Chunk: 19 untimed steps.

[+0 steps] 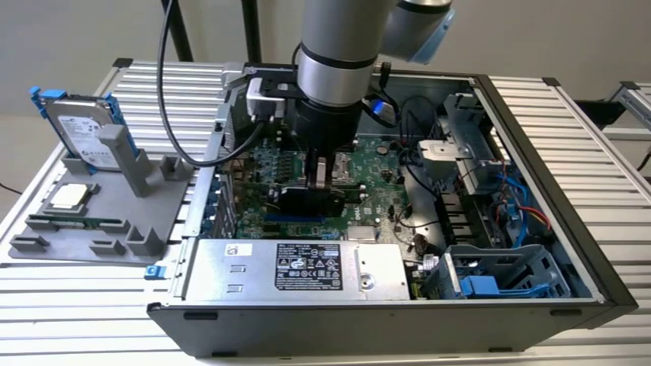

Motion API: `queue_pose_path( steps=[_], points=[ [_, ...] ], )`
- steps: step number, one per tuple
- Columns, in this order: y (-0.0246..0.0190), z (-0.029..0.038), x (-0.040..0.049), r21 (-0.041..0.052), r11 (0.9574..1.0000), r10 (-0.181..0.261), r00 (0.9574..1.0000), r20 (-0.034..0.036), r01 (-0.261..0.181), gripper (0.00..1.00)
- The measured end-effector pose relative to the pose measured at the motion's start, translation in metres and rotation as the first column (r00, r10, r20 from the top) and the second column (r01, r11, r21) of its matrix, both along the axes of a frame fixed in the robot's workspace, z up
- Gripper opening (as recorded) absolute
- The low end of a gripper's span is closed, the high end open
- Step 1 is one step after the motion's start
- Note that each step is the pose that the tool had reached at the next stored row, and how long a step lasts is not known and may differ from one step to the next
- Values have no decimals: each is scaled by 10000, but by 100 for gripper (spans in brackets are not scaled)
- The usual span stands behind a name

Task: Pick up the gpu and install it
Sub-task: 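Insert the gpu into the slot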

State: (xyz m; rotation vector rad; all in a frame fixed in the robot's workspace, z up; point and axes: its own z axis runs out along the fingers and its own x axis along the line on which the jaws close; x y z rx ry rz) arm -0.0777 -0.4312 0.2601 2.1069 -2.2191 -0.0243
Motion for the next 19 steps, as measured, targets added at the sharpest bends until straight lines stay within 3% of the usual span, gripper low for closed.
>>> queue_pose_path(
  steps=[7,13,19],
  points=[
    [-6,-1,10,9,10000,4,10000,-19,-4,0],
    [-19,1,57,8,10000,8,9999,-112,-8,0],
    [-29,10,56,3,10000,63,9999,-116,-63,0]
  ],
)
